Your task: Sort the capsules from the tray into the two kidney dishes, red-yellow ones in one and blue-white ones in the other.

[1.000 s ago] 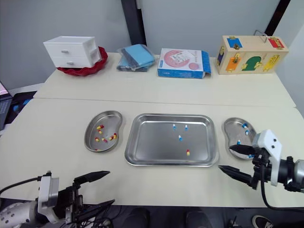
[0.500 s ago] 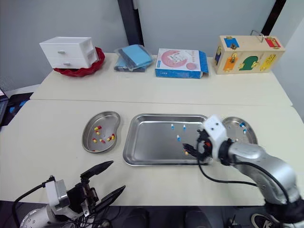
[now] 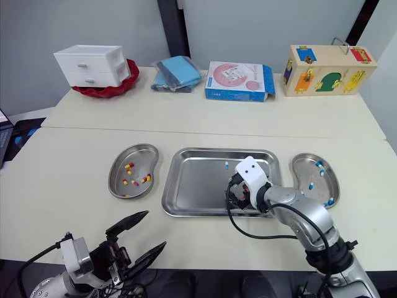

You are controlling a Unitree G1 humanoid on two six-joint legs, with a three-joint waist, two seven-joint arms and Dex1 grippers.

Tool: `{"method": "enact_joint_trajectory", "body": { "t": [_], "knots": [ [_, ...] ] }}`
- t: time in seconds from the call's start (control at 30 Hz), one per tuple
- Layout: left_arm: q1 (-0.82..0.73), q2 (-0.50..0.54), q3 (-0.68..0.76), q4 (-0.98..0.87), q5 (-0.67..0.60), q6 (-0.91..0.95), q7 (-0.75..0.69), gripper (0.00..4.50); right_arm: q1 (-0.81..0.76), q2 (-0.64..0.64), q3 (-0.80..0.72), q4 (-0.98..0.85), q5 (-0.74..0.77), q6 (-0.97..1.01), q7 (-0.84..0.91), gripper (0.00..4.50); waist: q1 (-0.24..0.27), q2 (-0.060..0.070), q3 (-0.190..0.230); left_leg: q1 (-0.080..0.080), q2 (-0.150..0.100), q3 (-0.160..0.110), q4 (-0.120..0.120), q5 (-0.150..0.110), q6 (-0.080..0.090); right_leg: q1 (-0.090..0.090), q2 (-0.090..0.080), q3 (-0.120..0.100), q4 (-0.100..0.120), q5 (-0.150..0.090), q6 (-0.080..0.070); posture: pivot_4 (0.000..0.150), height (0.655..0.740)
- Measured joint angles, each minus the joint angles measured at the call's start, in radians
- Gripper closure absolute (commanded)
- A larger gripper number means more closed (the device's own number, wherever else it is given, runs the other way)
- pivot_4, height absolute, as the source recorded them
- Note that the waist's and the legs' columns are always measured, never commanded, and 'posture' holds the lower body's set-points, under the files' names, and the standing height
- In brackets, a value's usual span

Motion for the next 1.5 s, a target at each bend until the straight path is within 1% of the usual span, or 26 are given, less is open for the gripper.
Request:
{"method": "enact_joint_trajectory", "body": {
  "t": [0.1,0.2,0.33,0.47,0.57,0.67,0.93,1.0,1.1,1.2,1.27,1.3,1.33,1.4,1.5],
  "knots": [
    [-0.001,0.0,0.001,0.0,0.0,0.0,0.014,0.04,-0.023,0.017,0.028,0.027,-0.037,-0.012,0.006,0.0,-0.003,0.0,0.0,0.0,0.0,0.0,0.0,0.0,0.0,0.0,0.0,0.0,0.0,0.0,0.0,0.15,0.74],
    [-0.001,0.002,0.001,0.0,-0.001,0.0,0.022,0.0,-0.026,0.034,0.038,0.037,-0.066,-0.02,0.006,0.5,-0.003,0.0,0.0,0.0,0.0,0.0,0.0,0.0,0.0,0.0,0.0,0.0,0.0,0.0,0.0,0.15,0.74],
    [0.0,0.004,0.001,0.001,-0.001,-0.008,0.025,0.0,-0.027,0.052,0.044,0.046,-0.095,-0.028,0.006,1.81,-0.005,0.0,0.0,0.0,0.0,0.0,0.0,0.0,0.0,0.0,0.0,0.0,0.0,0.0,0.0,0.15,0.74],
    [0.002,0.006,0.001,0.006,-0.001,-0.023,0.025,0.0,-0.027,0.06,0.046,0.045,-0.112,-0.027,0.009,2.97,-0.006,0.0,0.0,0.0,0.0,0.0,0.0,0.0,0.0,0.0,0.0,0.0,0.0,0.0,0.0,0.15,0.74],
    [0.004,0.009,0.001,0.006,-0.001,-0.024,0.024,0.0,-0.027,0.064,0.045,0.045,-0.115,-0.028,0.01,3.79,-0.009,0.0,0.0,0.0,0.0,0.0,0.0,0.0,0.0,0.0,0.0,0.0,0.0,0.0,0.0,0.15,0.74],
    [0.004,0.014,0.001,0.008,-0.001,-0.026,0.024,0.0,-0.026,0.066,0.044,0.045,-0.123,-0.029,0.011,4.49,-0.011,0.0,0.0,0.0,0.0,0.0,0.0,0.0,0.0,0.0,0.0,0.0,0.0,0.0,0.0,0.15,0.74],
    [0.001,0.019,0.002,0.037,-0.002,-0.038,0.024,0.0,-0.01,0.077,0.019,0.044,-0.13,-0.038,0.034,4.49,-0.013,0.0,0.0,0.0,0.0,0.0,0.0,0.0,0.0,0.0,0.0,0.0,0.0,0.0,0.0,0.15,0.74],
    [-0.001,0.022,0.002,0.039,-0.002,-0.039,0.022,0.0,0.004,0.085,-0.003,0.038,-0.117,-0.039,0.05,4.49,-0.013,0.0,0.0,0.0,0.0,0.0,-0.001,0.0,0.0,0.0,0.0,0.0,0.0,0.0,0.0,0.15,0.74],
    [-0.006,0.032,0.001,0.041,-0.003,-0.042,0.013,0.0,0.023,0.078,-0.089,-0.018,-0.064,-0.053,0.107,4.49,-0.013,0.001,0.0,-0.001,0.0,0.0,-0.001,0.0,0.0,-0.001,0.0,0.0,0.0,0.0,0.0,0.15,0.74],
    [-0.015,0.044,-0.002,0.048,-0.003,-0.062,-0.018,0.0,0.047,-0.009,-0.199,-0.104,-0.021,-0.099,0.182,4.49,-0.008,0.001,0.001,-0.001,0.0,0.0,-0.001,0.0,0.0,-0.001,0.0,0.0,-0.001,0.0,0.0,0.15,0.74],
    [-0.032,0.052,-0.014,0.059,-0.004,-0.07,-0.041,0.0,0.097,-0.082,-0.275,-0.142,0.002,-0.129,0.234,4.49,-0.001,0.001,0.001,-0.001,0.0,0.0,-0.001,0.0,0.0,0.0,0.0,0.0,-0.002,0.0,0.0,0.15,0.74],
    [-0.048,0.06,-0.025,0.073,-0.004,-0.076,-0.063,0.0,0.148,-0.131,-0.324,-0.156,0.015,-0.154,0.271,4.49,0.004,0.001,0.001,-0.001,-0.001,0.0,-0.001,0.0,0.0,0.0,0.0,-0.001,-0.002,0.0,0.0,0.15,0.74],
    [-0.051,0.062,-0.026,0.076,-0.006,-0.085,-0.077,0.0,0.18,-0.163,-0.351,-0.157,0.02,-0.163,0.294,4.49,0.005,0.001,0.001,-0.001,0.0,0.0,-0.001,0.0,0.0,0.0,0.0,0.0,-0.003,0.0,0.0,0.15,0.74],
    [-0.077,0.073,-0.044,0.088,-0.016,-0.096,-0.115,0.0,0.277,-0.235,-0.465,-0.143,0.032,-0.203,0.349,4.49,0.005,0.001,0.001,-0.001,-0.001,0.001,-0.001,0.0,0.0,0.0,0.0,0.0,-0.003,0.0,0.0,0.15,0.74],
    [-0.096,0.084,-0.066,0.097,-0.027,-0.11,-0.159,0.0,0.342,-0.287,-0.57,-0.118,0.03,-0.251,0.379,4.49,0.0,0.002,0.0,0.001,0.0,0.002,-0.001,0.0,0.0,0.001,0.0,0.001,-0.002,0.0,0.0,0.15,0.74]
  ]
}}
